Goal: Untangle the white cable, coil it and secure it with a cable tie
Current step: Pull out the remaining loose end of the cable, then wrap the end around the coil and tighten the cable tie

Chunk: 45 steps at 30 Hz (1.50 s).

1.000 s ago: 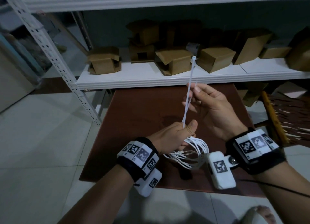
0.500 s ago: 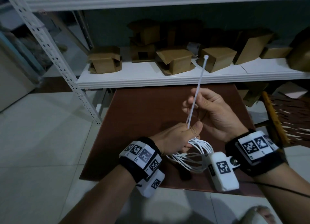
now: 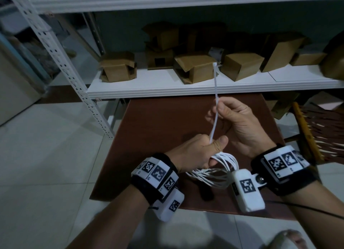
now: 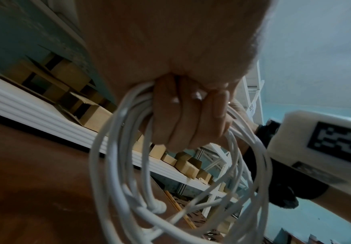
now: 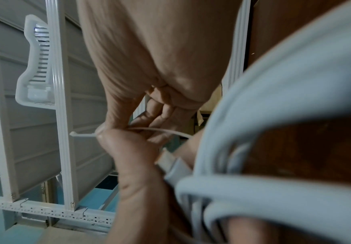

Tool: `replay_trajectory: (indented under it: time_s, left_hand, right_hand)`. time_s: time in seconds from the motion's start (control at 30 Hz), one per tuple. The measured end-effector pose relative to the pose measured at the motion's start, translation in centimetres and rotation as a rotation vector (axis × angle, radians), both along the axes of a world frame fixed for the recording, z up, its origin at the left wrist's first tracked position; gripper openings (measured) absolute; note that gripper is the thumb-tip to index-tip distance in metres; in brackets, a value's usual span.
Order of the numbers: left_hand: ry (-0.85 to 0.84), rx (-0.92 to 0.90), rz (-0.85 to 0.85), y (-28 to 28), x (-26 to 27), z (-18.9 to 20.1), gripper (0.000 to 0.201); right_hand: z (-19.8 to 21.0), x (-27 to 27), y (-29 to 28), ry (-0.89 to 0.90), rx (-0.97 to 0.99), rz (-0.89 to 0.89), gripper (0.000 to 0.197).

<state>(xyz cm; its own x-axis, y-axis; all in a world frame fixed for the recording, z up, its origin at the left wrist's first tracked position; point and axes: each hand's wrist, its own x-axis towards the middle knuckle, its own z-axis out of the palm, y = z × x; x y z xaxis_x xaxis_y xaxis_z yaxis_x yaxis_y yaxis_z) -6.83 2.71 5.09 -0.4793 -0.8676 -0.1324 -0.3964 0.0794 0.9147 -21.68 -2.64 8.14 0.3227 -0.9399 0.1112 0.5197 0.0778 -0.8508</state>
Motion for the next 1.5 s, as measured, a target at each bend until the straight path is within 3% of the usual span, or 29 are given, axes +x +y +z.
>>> replay_trajectory:
  time_s: [0.17, 0.33, 0.5, 0.77, 1.0, 1.37, 1.5]
  left_hand:
    - [0.186, -0.087, 0.118, -0.6, 0.6, 0.6, 0.054]
    - [0.322, -0.101, 0.223, -0.6, 1.2, 1.7, 0.071]
    - [0.328, -0.084, 0.242, -0.8, 1.0, 1.4, 0.052]
    - [0.317, -0.036, 0.214, -0.7, 1.1, 1.9, 0.06]
    - [0.246, 0.004, 0.154, -0.7, 0.8, 1.4, 0.039]
    - [0.208, 0.099, 0.08, -0.4, -0.1, 0.6, 0.047]
    - [0.23, 0.097, 0.075, -0.4, -0.4, 0.6, 0.048]
  right_hand:
    - [-0.4, -0.3, -0.5, 0.058, -0.018, -0.072, 0.018]
    - [-0.6, -0.3, -0.5, 0.124, -0.043, -0.093, 0.012]
    - [-1.0, -0.2, -0.6, 0.16, -0.032, -0.107, 0.016]
    - [-1.1, -0.2, -0.4, 0.216, -0.086, -0.035, 0.009]
    - [-1.0, -0.4, -0.3, 0.271, -0.093, -0.042, 0.017]
    - [0.0, -0.9, -0.8, 0.067, 0.014, -0.1, 0.012]
    - [0.0, -1.3, -1.0, 0.08, 0.01, -0.106, 0.014]
